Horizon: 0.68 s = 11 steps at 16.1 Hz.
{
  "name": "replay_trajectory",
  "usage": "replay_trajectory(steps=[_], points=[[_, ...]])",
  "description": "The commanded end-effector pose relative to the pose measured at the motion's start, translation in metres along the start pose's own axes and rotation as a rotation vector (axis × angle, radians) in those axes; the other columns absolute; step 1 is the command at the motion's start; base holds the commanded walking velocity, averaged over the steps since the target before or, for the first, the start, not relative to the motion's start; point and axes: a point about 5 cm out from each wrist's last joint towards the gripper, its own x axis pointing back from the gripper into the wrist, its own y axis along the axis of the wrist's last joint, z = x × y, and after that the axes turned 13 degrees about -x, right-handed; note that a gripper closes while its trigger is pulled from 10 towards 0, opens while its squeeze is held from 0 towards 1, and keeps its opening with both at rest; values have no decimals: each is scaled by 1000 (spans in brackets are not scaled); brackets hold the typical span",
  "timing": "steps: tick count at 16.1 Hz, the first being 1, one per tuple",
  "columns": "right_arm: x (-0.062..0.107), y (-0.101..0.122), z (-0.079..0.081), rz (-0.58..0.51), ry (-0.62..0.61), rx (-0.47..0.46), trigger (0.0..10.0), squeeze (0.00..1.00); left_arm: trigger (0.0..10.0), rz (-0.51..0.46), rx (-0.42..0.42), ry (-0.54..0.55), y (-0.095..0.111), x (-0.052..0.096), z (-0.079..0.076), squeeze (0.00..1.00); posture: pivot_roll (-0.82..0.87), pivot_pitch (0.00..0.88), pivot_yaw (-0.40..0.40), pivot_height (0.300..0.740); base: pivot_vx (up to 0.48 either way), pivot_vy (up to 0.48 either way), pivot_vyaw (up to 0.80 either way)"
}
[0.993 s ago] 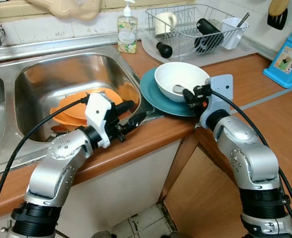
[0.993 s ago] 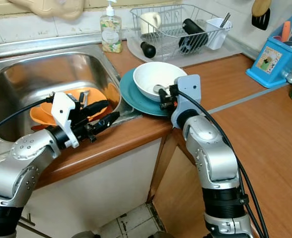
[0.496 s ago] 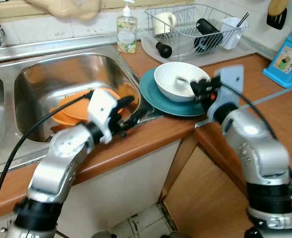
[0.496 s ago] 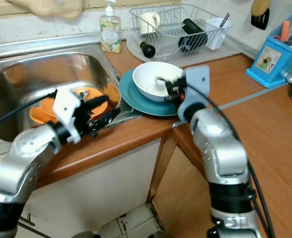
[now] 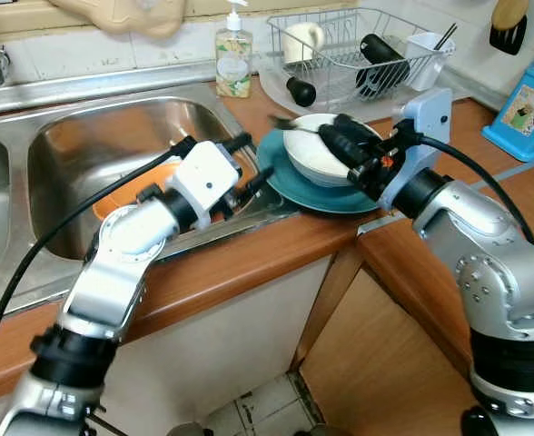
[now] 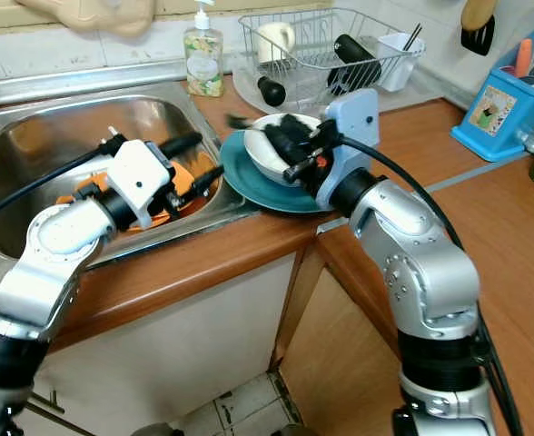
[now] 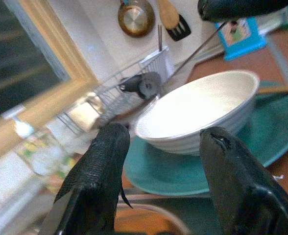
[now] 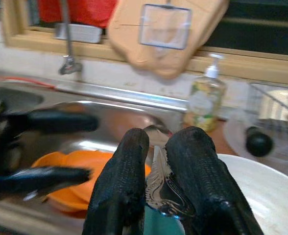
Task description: Kitchen organization
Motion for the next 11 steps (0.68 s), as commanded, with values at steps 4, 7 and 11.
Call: replay_trajectory(steps=[4, 7, 11], points=[[2, -7, 20, 66, 131, -1, 0, 0, 4824, 1, -155, -39, -2, -9, -4, 0, -130, 0, -34, 740, 0, 0, 0], [3, -8, 26, 86, 174, 0, 0, 0, 2078, -12, -197, -38, -3, -15, -3, 0, -130, 0, -33, 740, 0, 0, 0], [3, -10, 29, 95, 182, -7, 0, 0, 0, -23, -223, -54, -5, -20, -3, 0, -130, 0, -33, 740, 0, 0, 0]])
